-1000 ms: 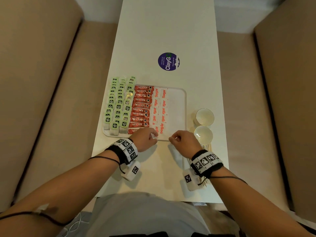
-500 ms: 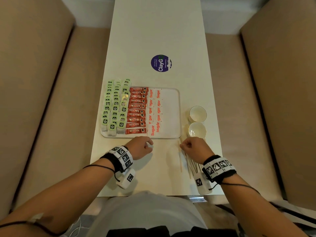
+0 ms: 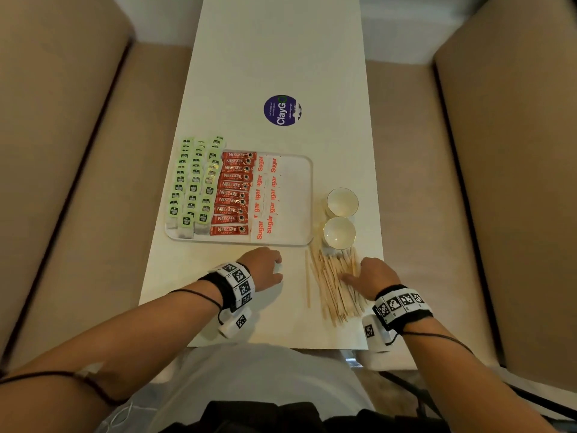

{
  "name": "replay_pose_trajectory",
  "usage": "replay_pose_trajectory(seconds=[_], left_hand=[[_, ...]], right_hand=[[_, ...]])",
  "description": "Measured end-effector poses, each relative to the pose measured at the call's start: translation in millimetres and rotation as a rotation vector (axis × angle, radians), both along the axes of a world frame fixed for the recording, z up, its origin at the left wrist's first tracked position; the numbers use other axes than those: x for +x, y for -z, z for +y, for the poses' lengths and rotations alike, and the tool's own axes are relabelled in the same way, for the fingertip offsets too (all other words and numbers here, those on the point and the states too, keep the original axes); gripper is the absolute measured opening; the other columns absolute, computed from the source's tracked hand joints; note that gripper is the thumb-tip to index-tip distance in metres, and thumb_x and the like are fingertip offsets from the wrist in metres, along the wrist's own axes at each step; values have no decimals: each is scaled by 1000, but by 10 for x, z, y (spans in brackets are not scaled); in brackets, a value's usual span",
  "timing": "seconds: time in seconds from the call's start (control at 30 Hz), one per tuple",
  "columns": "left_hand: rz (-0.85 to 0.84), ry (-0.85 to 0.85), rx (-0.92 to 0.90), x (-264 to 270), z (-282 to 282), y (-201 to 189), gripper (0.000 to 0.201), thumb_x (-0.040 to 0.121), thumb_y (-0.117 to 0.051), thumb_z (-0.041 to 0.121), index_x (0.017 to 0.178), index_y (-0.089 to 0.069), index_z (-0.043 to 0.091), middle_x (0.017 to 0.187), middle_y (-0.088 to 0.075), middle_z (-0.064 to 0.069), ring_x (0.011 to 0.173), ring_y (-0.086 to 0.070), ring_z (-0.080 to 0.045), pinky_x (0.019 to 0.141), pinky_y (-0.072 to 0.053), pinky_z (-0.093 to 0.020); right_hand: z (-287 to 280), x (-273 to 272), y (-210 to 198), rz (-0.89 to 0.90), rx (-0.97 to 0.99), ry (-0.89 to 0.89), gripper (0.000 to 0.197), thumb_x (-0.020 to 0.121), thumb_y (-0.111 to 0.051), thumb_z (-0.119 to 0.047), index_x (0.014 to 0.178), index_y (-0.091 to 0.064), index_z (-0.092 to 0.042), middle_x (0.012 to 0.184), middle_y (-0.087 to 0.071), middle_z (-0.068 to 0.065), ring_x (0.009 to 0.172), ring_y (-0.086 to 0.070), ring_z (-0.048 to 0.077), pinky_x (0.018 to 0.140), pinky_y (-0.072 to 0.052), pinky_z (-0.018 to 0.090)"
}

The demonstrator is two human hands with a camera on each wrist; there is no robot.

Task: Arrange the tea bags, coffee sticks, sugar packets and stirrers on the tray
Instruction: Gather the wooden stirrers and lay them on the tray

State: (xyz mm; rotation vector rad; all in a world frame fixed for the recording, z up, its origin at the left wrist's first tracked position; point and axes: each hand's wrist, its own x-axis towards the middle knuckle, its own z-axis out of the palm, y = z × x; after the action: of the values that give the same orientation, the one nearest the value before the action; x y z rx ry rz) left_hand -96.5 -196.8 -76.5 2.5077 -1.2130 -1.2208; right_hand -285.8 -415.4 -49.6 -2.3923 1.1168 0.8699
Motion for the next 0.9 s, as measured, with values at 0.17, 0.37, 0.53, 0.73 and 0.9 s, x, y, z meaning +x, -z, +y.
replay_pose_trajectory(seconds=[0.17,0.37,0.53,0.73,0.9], left_hand=[[47,-18,48,-343,-253,55,63,90,-64,47,141,-47,16,126,-62,-6,114,-59,-24,96,-49,-35],[81,14,40,-695,-492,16,63,87,-67,52,130,-48,9,118,-62,-9,102,-60,-26,90,-52,-42],[37,28,26,-855,-542,4,77,74,-73,64,127,-48,15,111,-50,-6,95,-58,-25,85,-54,-43],[-6,42,15,-941,-483,-12,99,61,-76,75,133,-40,18,117,-48,-5,97,-58,-24,87,-54,-42],[-129,65,46,-899,-375,-22,98,61,-77,73,131,-40,16,119,-45,-7,100,-54,-25,84,-53,-40]], right_hand=[[-159,-108,54,59,79,-68,59,85,-58,-74,85,-58,-15,79,-64,2,70,-63,17,65,-53,32],[-208,-150,26,64,218,-165,33,89,-63,-42,73,-55,-14,71,-58,1,65,-59,19,59,-47,28],[-60,-125,66,85,224,-262,21,89,-51,-10,69,-44,-14,74,-50,2,71,-54,22,58,-41,25],[75,-85,168,23,233,-365,29,97,-45,-4,117,-66,-8,115,-66,9,104,-65,29,89,-55,35],[248,24,237,-11,302,-432,28,96,-47,-2,111,-69,-7,111,-69,10,102,-65,29,91,-55,38]])
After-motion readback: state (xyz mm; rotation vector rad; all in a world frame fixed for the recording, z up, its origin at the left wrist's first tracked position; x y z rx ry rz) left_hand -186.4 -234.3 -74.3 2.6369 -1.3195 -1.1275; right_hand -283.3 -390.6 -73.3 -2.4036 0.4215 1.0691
